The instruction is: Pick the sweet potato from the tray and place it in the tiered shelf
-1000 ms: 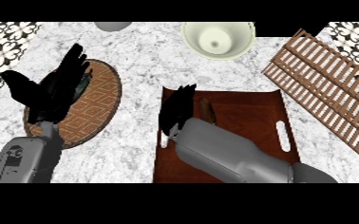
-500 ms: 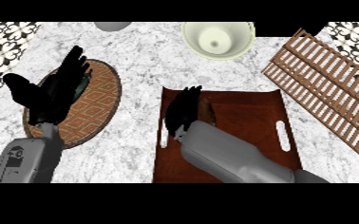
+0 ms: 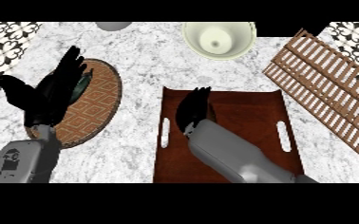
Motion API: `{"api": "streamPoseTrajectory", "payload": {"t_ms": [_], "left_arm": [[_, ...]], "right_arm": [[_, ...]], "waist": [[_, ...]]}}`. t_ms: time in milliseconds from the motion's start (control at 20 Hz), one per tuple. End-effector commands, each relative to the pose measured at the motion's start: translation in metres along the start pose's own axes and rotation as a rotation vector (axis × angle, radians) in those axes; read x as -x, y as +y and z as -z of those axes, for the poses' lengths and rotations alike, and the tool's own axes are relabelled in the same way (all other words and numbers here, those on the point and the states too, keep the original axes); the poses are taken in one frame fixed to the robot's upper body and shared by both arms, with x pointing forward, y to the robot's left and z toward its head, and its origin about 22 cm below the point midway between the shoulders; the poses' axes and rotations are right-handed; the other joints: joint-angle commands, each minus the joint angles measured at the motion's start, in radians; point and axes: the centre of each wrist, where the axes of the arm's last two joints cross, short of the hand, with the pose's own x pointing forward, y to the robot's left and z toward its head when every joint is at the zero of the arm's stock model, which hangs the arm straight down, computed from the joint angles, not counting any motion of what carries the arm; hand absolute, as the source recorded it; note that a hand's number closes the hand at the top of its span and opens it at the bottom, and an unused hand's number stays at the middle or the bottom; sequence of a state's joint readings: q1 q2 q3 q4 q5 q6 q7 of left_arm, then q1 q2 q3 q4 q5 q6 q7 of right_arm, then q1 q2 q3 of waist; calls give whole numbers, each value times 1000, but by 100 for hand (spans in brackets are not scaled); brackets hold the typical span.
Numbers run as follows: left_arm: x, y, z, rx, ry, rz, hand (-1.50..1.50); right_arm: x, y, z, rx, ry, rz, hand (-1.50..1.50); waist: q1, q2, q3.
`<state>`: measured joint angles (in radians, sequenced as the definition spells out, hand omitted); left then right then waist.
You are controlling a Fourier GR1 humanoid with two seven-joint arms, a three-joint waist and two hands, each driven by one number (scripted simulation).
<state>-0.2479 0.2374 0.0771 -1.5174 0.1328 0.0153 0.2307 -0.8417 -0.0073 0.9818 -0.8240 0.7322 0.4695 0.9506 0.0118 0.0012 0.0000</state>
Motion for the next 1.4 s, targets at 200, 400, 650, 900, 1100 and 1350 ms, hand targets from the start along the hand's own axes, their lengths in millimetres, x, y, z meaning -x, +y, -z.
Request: {"api": "streamPoseTrajectory", "payload": {"t_ms": [200, 400, 650, 900, 1100, 1350], "left_arm": [[-19, 11, 4, 12, 2, -8, 0], [17, -6, 5, -3, 13, 0, 0], [-10, -9, 2, 13, 11, -10, 0], [2, 17, 0, -40, 18, -15, 0], [10, 19, -6, -68, 29, -12, 0], [17, 18, -9, -94, 48, -10, 0]], "right_arm": [[15, 12, 29, -66, 61, 9, 150], [2, 35, 18, 14, -20, -104, 150], [12, 31, 35, 77, -34, -81, 150], [-11, 40, -17, 185, -263, 146, 150], [-28, 67, -67, 222, -570, 419, 150], [-13, 75, -117, 322, -720, 657, 150]], "waist": [[2, 1, 0], [-9, 1, 0], [5, 2, 0], [-35, -11, 0], [-76, -25, 6], [-113, -29, 4]]}}
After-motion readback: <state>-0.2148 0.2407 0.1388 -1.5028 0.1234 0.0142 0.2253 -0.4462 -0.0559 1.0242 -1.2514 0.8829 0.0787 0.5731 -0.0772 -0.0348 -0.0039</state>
